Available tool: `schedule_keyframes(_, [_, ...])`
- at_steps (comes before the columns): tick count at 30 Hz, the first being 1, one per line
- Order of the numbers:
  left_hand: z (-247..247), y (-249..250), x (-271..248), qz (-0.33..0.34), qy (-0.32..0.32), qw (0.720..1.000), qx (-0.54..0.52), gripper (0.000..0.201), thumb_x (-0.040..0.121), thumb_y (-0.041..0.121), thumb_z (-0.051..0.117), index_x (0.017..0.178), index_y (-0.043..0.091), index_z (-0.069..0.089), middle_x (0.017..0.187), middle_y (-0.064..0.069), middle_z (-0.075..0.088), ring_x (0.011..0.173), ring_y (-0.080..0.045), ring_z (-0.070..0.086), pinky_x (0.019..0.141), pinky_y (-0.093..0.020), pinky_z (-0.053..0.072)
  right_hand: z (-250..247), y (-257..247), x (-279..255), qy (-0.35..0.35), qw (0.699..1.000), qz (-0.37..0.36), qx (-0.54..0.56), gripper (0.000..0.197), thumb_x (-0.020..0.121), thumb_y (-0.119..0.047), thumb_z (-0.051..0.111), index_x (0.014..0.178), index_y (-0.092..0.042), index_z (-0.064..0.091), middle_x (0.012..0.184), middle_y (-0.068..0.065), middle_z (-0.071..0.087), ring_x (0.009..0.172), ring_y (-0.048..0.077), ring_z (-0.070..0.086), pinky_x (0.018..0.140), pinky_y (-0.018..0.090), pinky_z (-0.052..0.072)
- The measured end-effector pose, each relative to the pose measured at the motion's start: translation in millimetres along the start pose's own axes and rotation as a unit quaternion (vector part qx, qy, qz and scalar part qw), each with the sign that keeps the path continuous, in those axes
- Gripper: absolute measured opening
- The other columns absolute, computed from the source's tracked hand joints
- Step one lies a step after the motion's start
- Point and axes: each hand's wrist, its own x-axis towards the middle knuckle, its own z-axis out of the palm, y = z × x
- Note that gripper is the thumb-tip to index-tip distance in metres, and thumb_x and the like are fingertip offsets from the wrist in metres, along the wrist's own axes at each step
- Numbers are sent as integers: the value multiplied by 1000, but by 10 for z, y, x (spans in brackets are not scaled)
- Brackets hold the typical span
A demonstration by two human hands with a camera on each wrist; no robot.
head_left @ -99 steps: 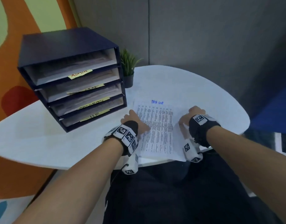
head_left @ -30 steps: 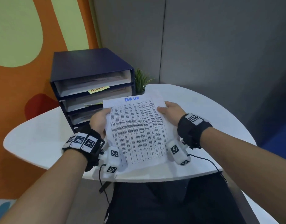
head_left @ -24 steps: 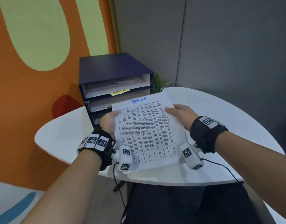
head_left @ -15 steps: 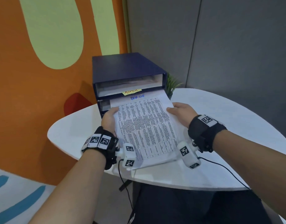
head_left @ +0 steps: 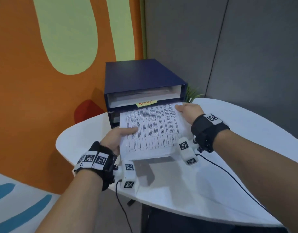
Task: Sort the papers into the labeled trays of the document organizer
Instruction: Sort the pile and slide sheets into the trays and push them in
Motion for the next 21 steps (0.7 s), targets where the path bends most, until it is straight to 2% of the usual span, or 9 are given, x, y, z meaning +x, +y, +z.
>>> schedule_keyframes(1, [-14, 21, 12, -11, 7, 1000, 2, 20, 90, 14, 57, 101, 1, 68, 93, -17, 75, 76, -29, 74, 70, -39, 60, 17, 6, -8, 4, 1000, 13, 18, 38, 90, -27, 64, 120, -5, 63, 103, 5, 68, 91, 21, 63, 72, 22, 48])
schedule_keyframes(3, [-36, 87, 62, -11, 29, 999, -26, 22, 95, 17, 54, 98, 1, 69, 88, -17, 75, 71, -28, 74, 57, -36, 61, 3, 60, -60, -32, 995, 68, 61, 25, 87, -28, 67, 106, -12, 66, 79, -1, 59, 62, 13, 54, 54, 22, 43])
schedule_keyframes(7, [20, 157, 207, 36, 80, 990, -114, 25, 98, 18, 50, 91, 2, 67, 84, -14, 75, 64, -22, 73, 57, -28, 59, -79, 213, -207, -133, 980, 114, 96, 7, 88, -14, 65, 93, -15, 61, 86, 2, 57, 53, 15, 57, 51, 27, 34])
schedule_keyframes(9, [67, 138, 251, 54, 109, 984, -133, 23, 99, 21, 48, 90, 7, 64, 79, -9, 74, 62, -18, 72, 53, -24, 56, -48, 249, -136, -85, 985, 97, 117, 20, 90, -11, 62, 107, -2, 58, 80, 7, 51, 44, 11, 47, 47, 25, 28])
schedule_keyframes(11, [68, 94, 260, 58, 132, 979, -142, 18, 96, 27, 52, 95, 12, 62, 77, -3, 74, 61, -14, 70, 48, -20, 53, 53, 221, -40, -34, 984, 86, 153, 37, 91, -10, 60, 125, 1, 53, 71, 6, 51, 38, 7, 46, 39, 20, 30])
schedule_keyframes(13, [32, 72, 242, 51, 146, 979, -132, 14, 94, 27, 56, 95, 14, 61, 81, -3, 74, 54, -10, 64, 41, -16, 48, 183, 169, 9, -2, 972, 82, 218, 47, 91, -6, 60, 135, 1, 45, 73, 8, 59, 46, 9, 58, 37, 18, 41])
schedule_keyframes(16, [-19, 72, 250, 62, 138, 972, -177, 9, 93, 18, 56, 89, 10, 57, 99, -15, 74, 54, -12, 66, 42, -15, 50, 344, 113, 28, -31, 939, 87, 332, 52, 87, 11, 59, 135, 12, 39, 104, 22, 61, 89, 26, 68, 56, 21, 58])
schedule_keyframes(18, [-5, 63, 269, 88, 124, 962, -226, 11, 94, 10, 51, 85, 6, 55, 110, -24, 70, 76, -24, 74, 58, -22, 60, 401, 124, 24, -51, 927, 83, 361, 45, 84, 19, 57, 127, 20, 42, 114, 28, 56, 103, 34, 62, 65, 24, 59])
schedule_keyframes(21, [58, 28, 297, 115, 124, 958, -233, 16, 94, 4, 45, 81, 7, 52, 119, -24, 66, 106, -34, 68, 82, -34, 59, 356, 165, 3, -72, 919, 65, 383, 43, 84, 23, 54, 125, 18, 42, 124, 29, 52, 119, 42, 54, 69, 27, 59])
